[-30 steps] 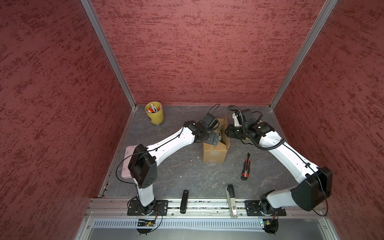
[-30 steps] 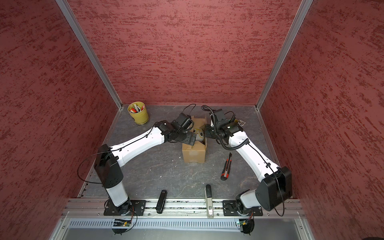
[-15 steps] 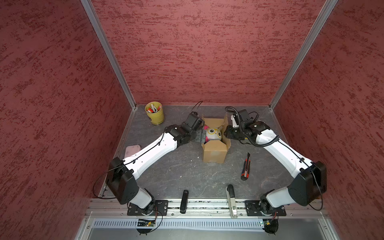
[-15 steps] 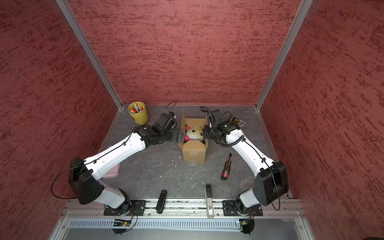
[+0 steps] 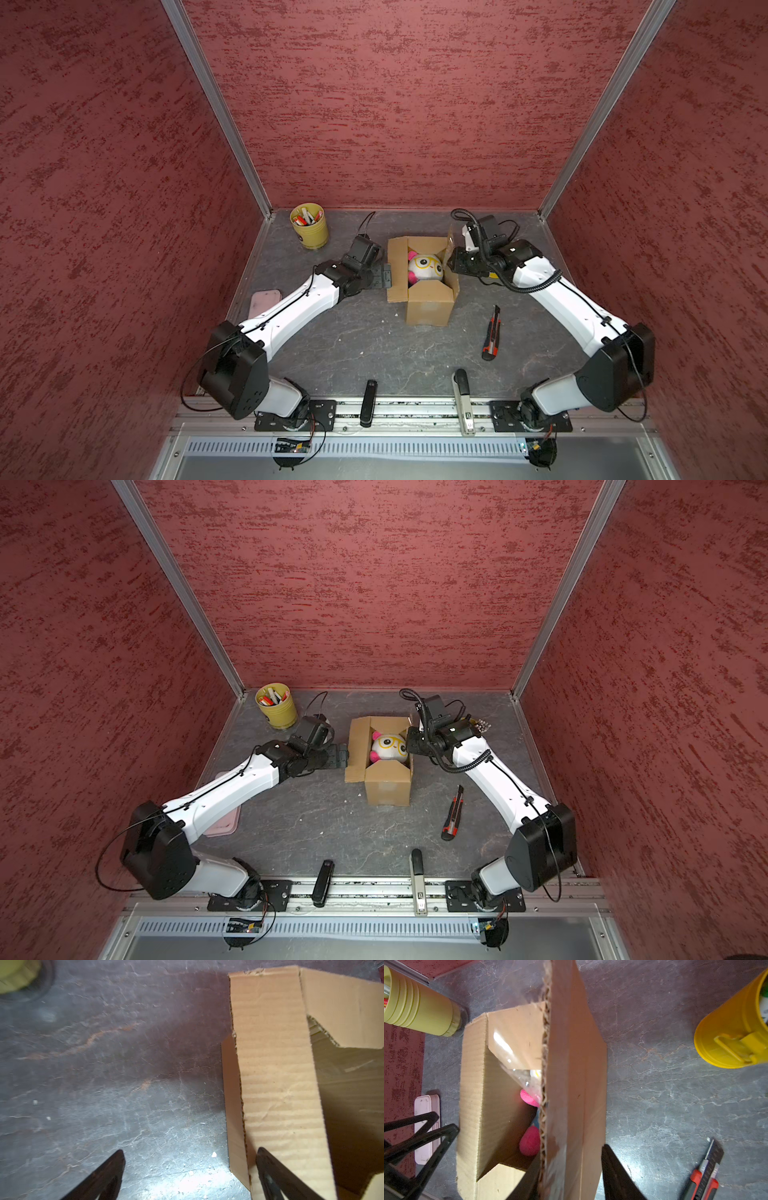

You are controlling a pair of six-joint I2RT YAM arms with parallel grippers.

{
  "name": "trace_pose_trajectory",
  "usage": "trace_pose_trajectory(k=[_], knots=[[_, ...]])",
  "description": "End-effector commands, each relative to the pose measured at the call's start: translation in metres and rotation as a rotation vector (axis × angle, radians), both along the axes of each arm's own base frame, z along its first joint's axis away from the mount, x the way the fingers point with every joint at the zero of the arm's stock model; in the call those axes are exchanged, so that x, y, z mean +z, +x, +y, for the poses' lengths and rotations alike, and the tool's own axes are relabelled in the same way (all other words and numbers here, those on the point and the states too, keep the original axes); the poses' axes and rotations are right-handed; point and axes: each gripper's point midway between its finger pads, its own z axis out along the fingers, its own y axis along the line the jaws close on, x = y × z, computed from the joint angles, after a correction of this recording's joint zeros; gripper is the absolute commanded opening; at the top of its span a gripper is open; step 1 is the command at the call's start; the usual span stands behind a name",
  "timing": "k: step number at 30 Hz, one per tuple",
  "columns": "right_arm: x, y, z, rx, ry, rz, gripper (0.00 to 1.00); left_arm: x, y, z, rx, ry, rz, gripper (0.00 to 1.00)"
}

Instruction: Unpack the express box

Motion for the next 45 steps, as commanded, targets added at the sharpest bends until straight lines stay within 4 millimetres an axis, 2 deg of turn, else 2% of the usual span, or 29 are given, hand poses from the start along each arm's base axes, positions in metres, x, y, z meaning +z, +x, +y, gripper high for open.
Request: trace_pose_trajectory(k=[1,9,14,19,22,33,35,45], knots=[[0.009,0.005,0.003,-0.008,0.017,-0.009,0.43,-0.002,0.009,-0.02,-0.013,-0.102,-0.01,0.98],[0.008,0.005,0.024,0.05,0.139,-0.011,0.42,-0.024,0.016,-0.031,0.005,-0.148,0.014,0.98],[0.002,0.003,0.025,0.045,0.17,0.008,0.32,-0.032,0.016,-0.032,0.014,-0.159,0.022,0.98],[-0.006,0.002,0.007,-0.019,0.082,0.031,0.32,-0.031,0.015,-0.032,0.013,-0.165,0.021,0.98],[-0.005,0.001,0.003,-0.028,0.068,0.029,0.32,-0.03,0.015,-0.033,0.011,-0.167,0.017,0.98],[-0.011,0.006,0.001,-0.04,0.193,0.022,0.23,-0.038,0.014,-0.033,0.014,-0.156,0.029,0.98],[-0.007,0.003,-0.002,-0.042,0.219,0.008,0.22,-0.04,0.015,-0.034,0.015,-0.156,0.033,0.99],[-0.011,0.0,-0.014,-0.063,0.316,0.002,0.21,-0.045,0.016,-0.037,0.011,-0.153,0.042,0.98]])
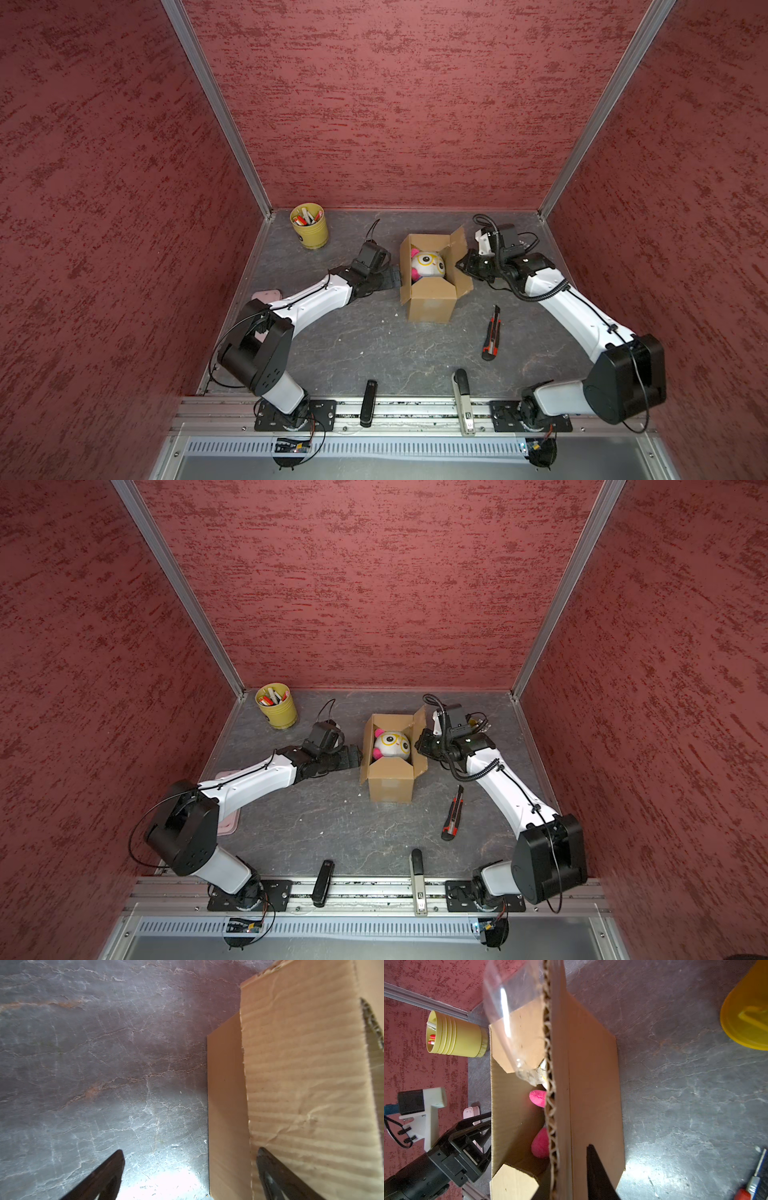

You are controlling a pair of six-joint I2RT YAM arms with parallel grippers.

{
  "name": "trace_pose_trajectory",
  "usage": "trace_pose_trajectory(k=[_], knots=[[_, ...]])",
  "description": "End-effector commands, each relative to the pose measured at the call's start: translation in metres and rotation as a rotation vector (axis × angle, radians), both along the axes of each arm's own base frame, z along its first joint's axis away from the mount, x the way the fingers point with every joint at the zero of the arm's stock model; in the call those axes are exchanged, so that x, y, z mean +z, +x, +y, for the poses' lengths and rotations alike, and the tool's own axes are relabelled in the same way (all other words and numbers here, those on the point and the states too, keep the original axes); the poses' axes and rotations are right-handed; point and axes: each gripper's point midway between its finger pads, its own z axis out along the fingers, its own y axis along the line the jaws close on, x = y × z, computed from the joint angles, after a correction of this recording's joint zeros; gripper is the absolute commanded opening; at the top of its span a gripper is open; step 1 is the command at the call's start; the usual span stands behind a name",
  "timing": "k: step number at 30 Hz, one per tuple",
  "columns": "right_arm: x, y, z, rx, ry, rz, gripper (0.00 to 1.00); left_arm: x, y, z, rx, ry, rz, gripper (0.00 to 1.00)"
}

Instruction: Unpack the express box

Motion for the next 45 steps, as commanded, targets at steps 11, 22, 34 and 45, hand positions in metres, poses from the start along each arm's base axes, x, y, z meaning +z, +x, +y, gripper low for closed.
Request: trace_pose_trajectory(k=[11,22,34,45], knots=[[-0.011,-0.008,-0.026,-0.047,-0.07,0.034,0.36,-0.008,-0.001,-0.007,-0.016,0.004,0.013,0.98],[0.008,-0.014,-0.045,-0.059,-0.196,0.029,0.45,-0.011,0.001,-0.011,-0.024,0.004,0.025,0.98],[0.026,-0.022,-0.058,-0.084,-0.252,0.004,0.5,-0.01,0.001,-0.015,-0.031,0.002,0.024,0.98],[0.032,-0.012,-0.032,-0.011,-0.139,-0.062,0.41,0.096,-0.018,0.053,0.058,-0.028,-0.08,1.0]])
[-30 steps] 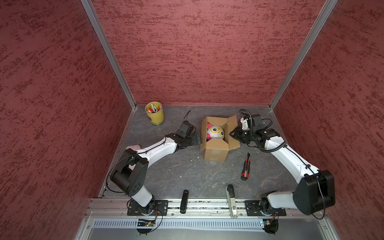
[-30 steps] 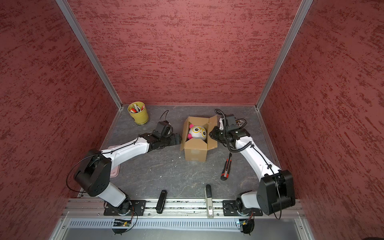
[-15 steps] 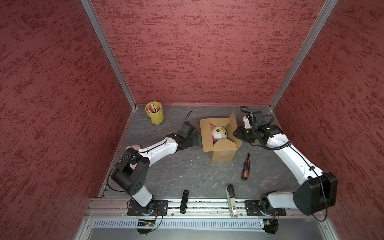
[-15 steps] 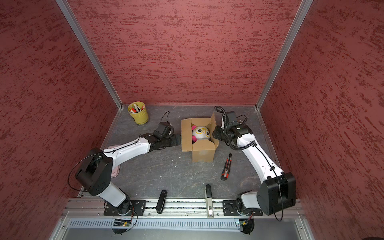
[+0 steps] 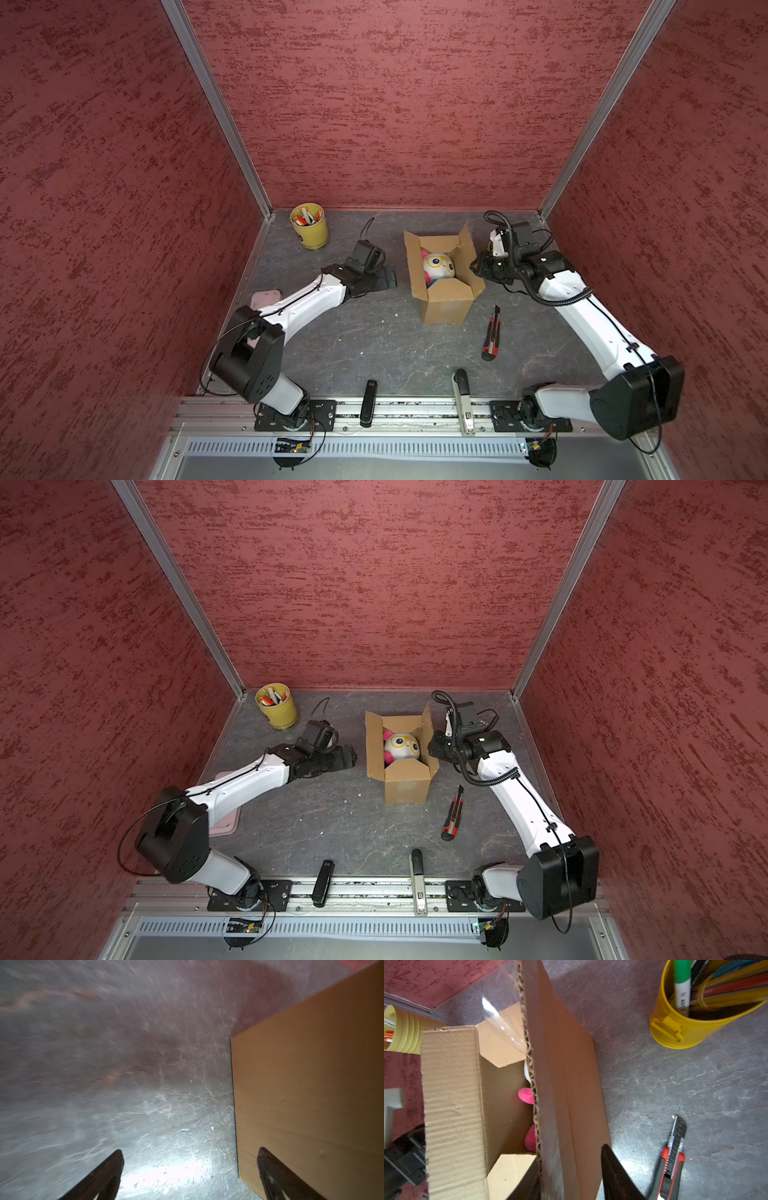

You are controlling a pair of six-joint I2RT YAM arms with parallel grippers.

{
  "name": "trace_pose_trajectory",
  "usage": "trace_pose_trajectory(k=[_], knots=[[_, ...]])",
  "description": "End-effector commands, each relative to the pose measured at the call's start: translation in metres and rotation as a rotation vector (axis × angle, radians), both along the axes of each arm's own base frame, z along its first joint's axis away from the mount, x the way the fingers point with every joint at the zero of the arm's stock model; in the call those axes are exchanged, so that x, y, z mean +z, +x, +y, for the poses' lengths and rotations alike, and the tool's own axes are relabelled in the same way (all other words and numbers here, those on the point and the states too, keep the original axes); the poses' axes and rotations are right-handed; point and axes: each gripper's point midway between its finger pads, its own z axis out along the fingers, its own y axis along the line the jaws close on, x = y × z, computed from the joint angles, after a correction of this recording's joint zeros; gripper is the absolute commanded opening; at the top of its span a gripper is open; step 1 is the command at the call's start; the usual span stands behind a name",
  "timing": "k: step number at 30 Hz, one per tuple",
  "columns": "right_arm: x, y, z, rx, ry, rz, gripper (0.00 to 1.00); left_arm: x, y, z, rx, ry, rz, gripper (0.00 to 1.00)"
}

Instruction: Unpack the express box

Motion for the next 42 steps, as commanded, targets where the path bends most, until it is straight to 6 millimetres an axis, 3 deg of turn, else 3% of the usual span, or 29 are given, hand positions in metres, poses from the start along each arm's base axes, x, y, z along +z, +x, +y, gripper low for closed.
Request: trace_pose_trajectory(k=[1,4,6,8,12,15,21,25,28,31,36,42], knots=[[0.01,0.007,0.009,0.028,0.033,-0.05,0.4,0.081,-0.012,0.021,-0.001,-0.032,-0.122,1.0],[0.006,0.007,0.012,0.04,0.03,-0.045,0.39,0.132,-0.03,0.013,-0.074,-0.083,-0.2,1.0],[0.002,0.007,0.012,0.039,0.03,-0.041,0.39,0.15,-0.041,-0.01,-0.161,-0.103,-0.217,1.0],[-0.001,0.007,0.013,0.041,0.032,-0.041,0.39,0.154,-0.047,-0.037,-0.248,-0.095,-0.22,1.0],[-0.007,0.006,0.012,0.038,0.021,-0.032,0.39,0.141,-0.045,-0.096,-0.38,-0.097,-0.198,1.0],[-0.009,0.005,0.011,0.04,0.016,-0.03,0.38,0.13,-0.037,-0.126,-0.429,-0.095,-0.2,1.0],[-0.013,0.004,0.011,0.039,0.018,-0.025,0.38,0.092,-0.019,-0.158,-0.469,-0.053,-0.154,1.0],[-0.014,0.003,0.011,0.038,0.023,-0.024,0.39,0.07,-0.011,-0.166,-0.47,-0.036,-0.119,0.99],[-0.013,0.003,0.011,0.037,0.021,-0.027,0.38,0.067,-0.011,-0.163,-0.449,-0.024,-0.115,0.99],[-0.014,0.004,0.01,0.037,0.017,-0.024,0.38,0.083,-0.011,-0.148,-0.405,-0.002,-0.155,0.99],[-0.018,0.007,0.016,0.05,0.039,-0.021,0.24,0.131,-0.024,-0.118,-0.358,0.028,-0.254,1.0],[-0.017,0.01,0.028,0.075,0.061,-0.022,0.15,0.168,-0.039,-0.095,-0.333,0.012,-0.316,1.0]])
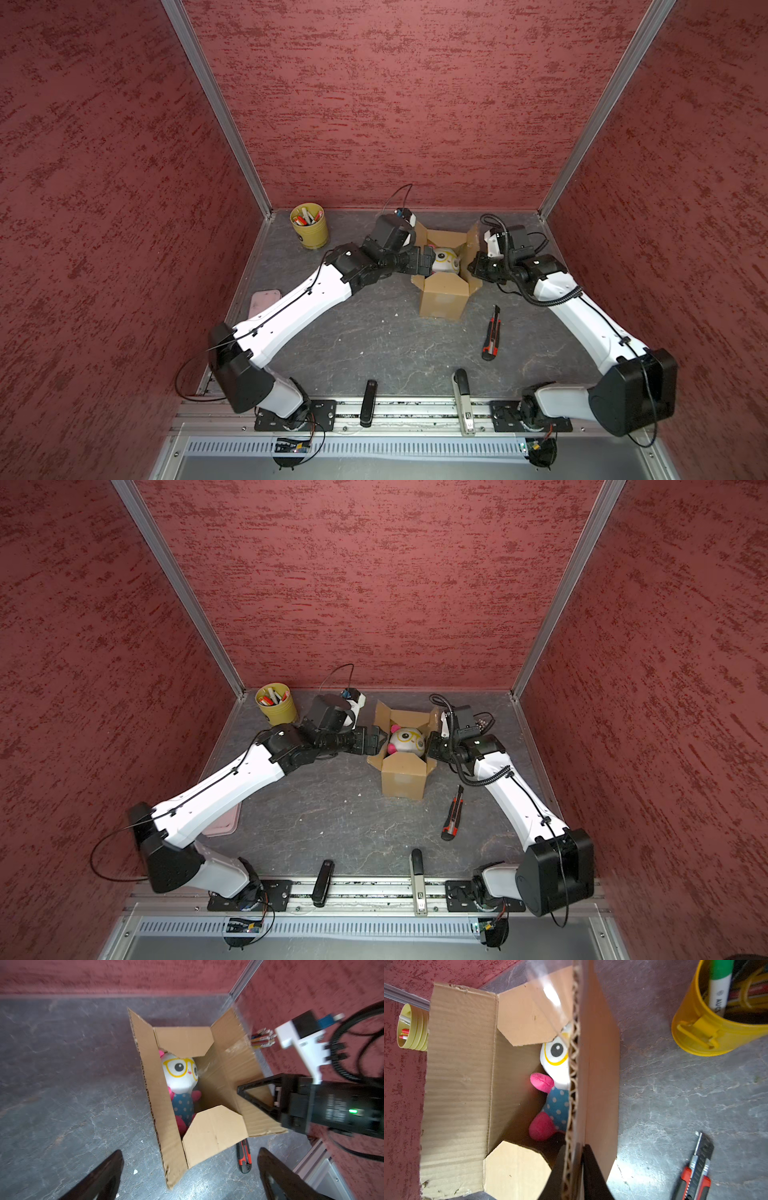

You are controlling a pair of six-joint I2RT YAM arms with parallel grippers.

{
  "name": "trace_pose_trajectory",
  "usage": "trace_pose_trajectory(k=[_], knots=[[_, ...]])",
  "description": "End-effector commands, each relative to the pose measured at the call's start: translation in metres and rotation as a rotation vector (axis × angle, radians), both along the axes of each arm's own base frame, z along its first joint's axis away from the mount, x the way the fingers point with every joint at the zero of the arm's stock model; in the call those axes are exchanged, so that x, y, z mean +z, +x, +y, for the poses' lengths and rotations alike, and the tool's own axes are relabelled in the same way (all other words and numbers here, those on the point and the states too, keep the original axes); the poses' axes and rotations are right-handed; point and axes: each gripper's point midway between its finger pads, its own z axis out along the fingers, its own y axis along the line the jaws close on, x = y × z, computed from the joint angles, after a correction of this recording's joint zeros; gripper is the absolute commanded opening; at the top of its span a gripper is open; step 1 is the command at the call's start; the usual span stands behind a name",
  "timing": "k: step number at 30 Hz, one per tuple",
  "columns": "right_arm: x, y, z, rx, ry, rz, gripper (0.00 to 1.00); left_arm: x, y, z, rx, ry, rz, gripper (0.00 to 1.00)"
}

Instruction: Unpack the express box

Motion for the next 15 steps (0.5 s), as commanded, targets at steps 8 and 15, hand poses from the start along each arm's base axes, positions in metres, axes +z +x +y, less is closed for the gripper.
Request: trace_pose_trajectory(k=[8,15], knots=[[0.003,0.007,0.048,0.089,0.035,-0.013,0.14,0.022,-0.016,0.001,-0.053,0.008,-0.032,1.0],[0.004,-0.001,0.074,0.127,0.053,-0.017,0.14,-0.019,-0.002,-0.018,-0.082,0.054,0.03,1.0]])
